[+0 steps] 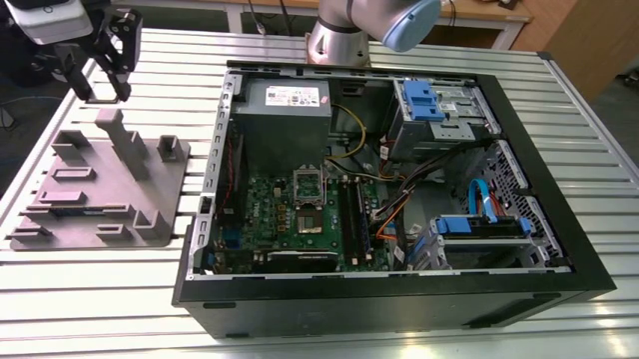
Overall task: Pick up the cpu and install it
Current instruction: 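Pick up the cpu and move it towards the insertion slot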
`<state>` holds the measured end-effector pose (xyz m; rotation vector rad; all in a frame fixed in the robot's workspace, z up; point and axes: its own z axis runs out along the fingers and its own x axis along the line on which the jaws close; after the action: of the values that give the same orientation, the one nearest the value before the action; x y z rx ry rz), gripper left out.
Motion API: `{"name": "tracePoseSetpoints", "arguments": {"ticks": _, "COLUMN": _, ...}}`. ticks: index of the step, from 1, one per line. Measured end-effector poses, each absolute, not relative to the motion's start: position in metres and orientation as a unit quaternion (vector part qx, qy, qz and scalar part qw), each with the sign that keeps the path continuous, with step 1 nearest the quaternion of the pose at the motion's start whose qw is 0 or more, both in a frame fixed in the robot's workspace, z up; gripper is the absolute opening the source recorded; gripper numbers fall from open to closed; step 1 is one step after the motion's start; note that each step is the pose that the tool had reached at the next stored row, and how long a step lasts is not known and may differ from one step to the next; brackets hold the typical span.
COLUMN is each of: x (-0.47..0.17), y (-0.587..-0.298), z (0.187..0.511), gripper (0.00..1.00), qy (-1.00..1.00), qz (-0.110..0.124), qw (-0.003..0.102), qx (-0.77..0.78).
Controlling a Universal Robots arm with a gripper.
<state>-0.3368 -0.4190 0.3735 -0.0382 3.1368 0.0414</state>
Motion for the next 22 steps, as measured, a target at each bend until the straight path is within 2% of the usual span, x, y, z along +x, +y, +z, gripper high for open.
{"name": "tracePoseSetpoints", "arguments": {"ticks": 22, "x": -0.325, "y": -0.420, "z": 0.373, "gripper": 0.47, "qy": 1.000, "qz": 0.013, "qw": 0.002, "qx": -0.012}}
